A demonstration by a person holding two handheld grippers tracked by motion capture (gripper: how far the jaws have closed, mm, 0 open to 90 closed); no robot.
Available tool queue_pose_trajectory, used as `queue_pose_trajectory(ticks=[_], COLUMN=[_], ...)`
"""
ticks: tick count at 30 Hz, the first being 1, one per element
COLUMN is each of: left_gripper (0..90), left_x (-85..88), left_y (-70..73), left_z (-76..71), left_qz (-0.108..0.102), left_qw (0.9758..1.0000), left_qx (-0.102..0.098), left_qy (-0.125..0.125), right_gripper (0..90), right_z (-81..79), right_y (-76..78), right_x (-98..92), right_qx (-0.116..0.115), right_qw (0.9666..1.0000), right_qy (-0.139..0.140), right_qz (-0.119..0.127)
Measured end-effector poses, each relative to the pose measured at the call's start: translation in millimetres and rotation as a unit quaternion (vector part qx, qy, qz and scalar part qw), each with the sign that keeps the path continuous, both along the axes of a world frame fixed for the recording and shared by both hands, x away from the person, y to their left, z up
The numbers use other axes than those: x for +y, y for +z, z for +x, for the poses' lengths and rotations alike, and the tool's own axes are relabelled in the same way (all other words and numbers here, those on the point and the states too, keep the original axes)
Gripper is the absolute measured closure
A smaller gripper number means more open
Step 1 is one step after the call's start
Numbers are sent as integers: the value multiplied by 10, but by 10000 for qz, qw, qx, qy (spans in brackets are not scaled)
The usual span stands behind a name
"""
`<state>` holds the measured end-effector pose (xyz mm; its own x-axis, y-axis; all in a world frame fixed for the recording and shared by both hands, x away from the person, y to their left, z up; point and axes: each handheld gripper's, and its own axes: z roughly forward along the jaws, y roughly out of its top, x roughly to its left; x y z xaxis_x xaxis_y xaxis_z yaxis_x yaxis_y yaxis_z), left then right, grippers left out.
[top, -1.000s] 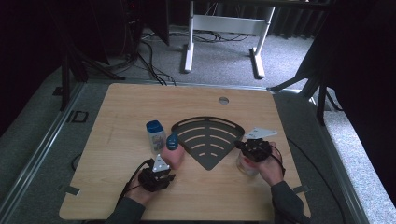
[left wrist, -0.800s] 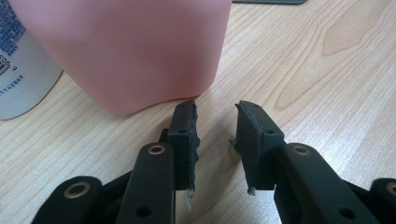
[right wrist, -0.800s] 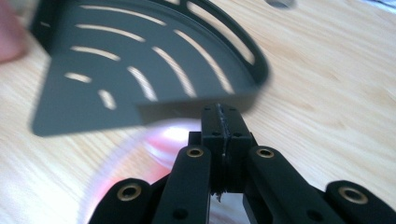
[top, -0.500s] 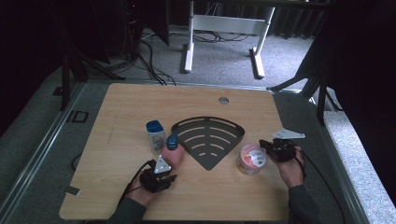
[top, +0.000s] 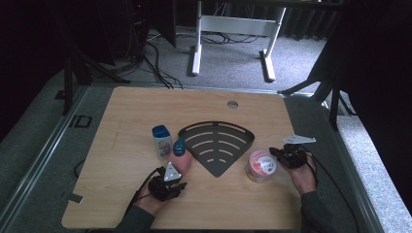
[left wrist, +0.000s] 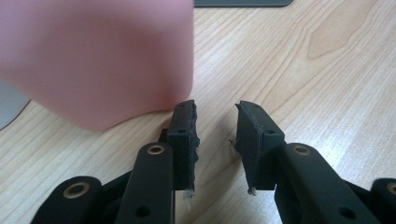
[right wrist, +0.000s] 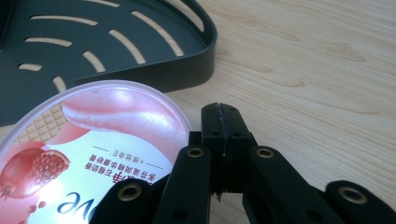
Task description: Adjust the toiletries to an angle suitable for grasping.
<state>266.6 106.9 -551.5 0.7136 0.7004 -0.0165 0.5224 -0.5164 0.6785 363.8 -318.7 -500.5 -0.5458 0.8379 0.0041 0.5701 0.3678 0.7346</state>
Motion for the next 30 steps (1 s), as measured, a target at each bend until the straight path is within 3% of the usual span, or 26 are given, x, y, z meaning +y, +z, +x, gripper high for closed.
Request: queue_pose_trajectory(ticks=[6, 16, 23, 25, 30], left_gripper=[682, 680, 666, 660, 639], left_x=[-67, -177, -217, -229, -288], left_y=[-1, -5, -7, -7, -6], left_z=[-5, -7, -6, -5, 3], left_qz=[-4, -40, -56, -52, -79], left_qw=[10000, 9998, 9997, 9996, 9994], left_qx=[-12, -19, -26, -25, 8], left_qy=[-86, -190, -247, -268, -326], right_gripper=[900, 900, 900, 900, 900], right_z=[-87, -252, -365, -400, -459], right_y=[-11, -14, -30, -48, -129], right_x=[80, 313, 179, 154, 129], right_qx=[34, -9, 5, 31, 174], right_qw=[9997, 9988, 9993, 9995, 9991], right_qy=[200, 493, 335, 293, 367], right_qz=[110, 64, 193, 126, 137])
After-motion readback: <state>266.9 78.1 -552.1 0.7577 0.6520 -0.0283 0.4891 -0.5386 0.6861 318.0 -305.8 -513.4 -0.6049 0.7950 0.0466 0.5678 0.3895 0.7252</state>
